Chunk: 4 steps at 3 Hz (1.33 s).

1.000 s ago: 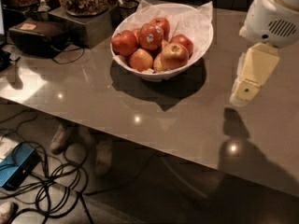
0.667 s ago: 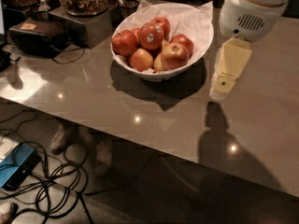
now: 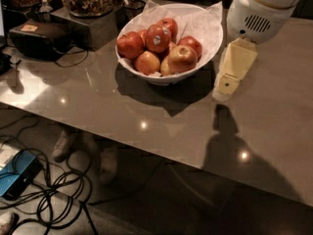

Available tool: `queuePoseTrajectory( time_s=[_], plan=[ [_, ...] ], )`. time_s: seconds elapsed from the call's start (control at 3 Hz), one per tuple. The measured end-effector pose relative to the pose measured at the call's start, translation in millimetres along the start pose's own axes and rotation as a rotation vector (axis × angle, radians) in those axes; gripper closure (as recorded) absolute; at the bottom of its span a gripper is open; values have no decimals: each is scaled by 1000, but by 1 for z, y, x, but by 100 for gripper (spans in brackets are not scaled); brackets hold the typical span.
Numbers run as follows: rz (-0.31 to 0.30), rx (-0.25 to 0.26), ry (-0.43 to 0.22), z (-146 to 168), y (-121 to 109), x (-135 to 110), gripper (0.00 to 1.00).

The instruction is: Pick apple from white bowl

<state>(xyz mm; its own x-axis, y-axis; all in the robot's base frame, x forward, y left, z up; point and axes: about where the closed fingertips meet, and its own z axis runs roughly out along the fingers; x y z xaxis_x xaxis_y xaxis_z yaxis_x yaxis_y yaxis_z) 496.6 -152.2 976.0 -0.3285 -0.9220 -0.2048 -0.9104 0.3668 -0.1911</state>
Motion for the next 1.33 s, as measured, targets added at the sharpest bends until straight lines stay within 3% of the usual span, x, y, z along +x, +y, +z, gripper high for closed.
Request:
queuePoseTrajectory(
  time_s=[0.67,1.33],
  plan=[
    [52,24,-56,-9,-19,-32,0],
    [78,-7,-90,-6,-39,-59,1]
  ],
)
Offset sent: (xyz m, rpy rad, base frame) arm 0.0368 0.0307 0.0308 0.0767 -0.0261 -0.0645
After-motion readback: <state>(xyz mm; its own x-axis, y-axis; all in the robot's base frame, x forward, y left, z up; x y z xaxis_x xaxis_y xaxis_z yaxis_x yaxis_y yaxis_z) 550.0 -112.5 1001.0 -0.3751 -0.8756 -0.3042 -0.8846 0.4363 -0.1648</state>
